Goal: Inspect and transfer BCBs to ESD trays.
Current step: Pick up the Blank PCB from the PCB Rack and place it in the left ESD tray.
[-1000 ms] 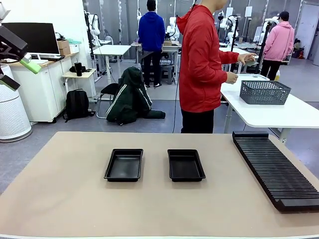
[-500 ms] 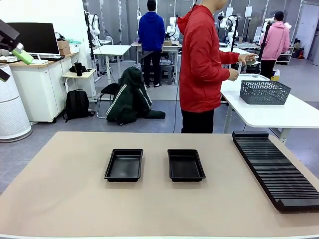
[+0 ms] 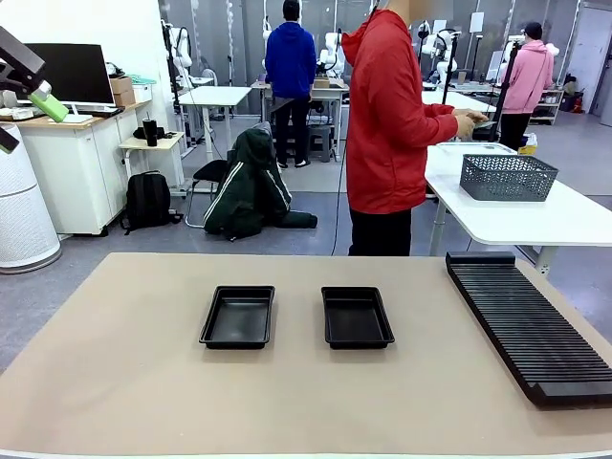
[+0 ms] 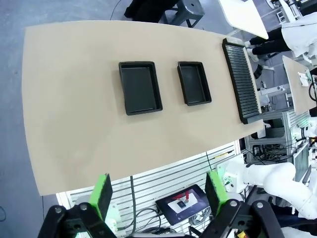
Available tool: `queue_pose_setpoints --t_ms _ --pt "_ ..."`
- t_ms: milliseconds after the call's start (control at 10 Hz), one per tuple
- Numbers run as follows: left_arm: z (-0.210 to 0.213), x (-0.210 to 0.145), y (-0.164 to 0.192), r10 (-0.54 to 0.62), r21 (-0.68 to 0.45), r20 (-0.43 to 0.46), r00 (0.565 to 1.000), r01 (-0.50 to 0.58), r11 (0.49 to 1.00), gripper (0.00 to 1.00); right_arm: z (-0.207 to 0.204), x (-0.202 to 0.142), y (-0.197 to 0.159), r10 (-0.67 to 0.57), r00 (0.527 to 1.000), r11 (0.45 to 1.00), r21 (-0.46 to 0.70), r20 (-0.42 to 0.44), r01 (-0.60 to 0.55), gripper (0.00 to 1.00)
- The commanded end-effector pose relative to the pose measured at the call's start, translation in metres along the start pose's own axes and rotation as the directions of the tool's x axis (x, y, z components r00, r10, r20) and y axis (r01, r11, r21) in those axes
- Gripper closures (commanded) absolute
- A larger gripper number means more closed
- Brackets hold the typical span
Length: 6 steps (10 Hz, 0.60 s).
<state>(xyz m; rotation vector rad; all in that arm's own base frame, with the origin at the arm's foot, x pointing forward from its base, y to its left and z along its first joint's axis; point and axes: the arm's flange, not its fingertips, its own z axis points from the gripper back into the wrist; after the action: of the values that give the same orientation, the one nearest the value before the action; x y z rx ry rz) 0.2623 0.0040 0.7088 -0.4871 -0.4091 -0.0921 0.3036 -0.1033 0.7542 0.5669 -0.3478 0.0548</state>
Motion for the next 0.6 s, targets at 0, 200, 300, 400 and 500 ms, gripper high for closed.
queue_pose_setpoints --t_ms 0,200,300,400,500 --pt "0.0011 0.0011 -0.0023 0.042 0.026 -0.042 0.998 -0.041 0.999 0.0 0.0 -0.0016 0.0019 0.009 1.0 1.0 0.007 -0.001 -0.009 0.0" --pt "0.0 0.0 0.0 0.0 0.0 0.0 1.0 0.0 1.0 0.0 0.0 -0.0016 0.0019 0.009 1.0 1.0 0.007 -0.001 -0.009 0.0" --pt "0.0 0.0 0.0 0.0 0.0 0.0 1.0 0.0 1.0 0.0 0.0 -0.0016 0.0019 0.009 1.0 1.0 0.007 -0.001 -0.009 0.0" --pt "0.0 0.0 0.0 0.0 0.0 0.0 1.0 0.0 1.0 0.0 0.0 -0.0016 0.0019 0.009 1.0 1.0 0.007 -0.001 -0.009 0.0" --pt "0.0 0.0 0.0 0.0 0.0 0.0 1.0 0.0 1.0 0.0 0.0 -0.0016 0.0019 0.009 1.0 1.0 0.007 -0.001 -0.009 0.0"
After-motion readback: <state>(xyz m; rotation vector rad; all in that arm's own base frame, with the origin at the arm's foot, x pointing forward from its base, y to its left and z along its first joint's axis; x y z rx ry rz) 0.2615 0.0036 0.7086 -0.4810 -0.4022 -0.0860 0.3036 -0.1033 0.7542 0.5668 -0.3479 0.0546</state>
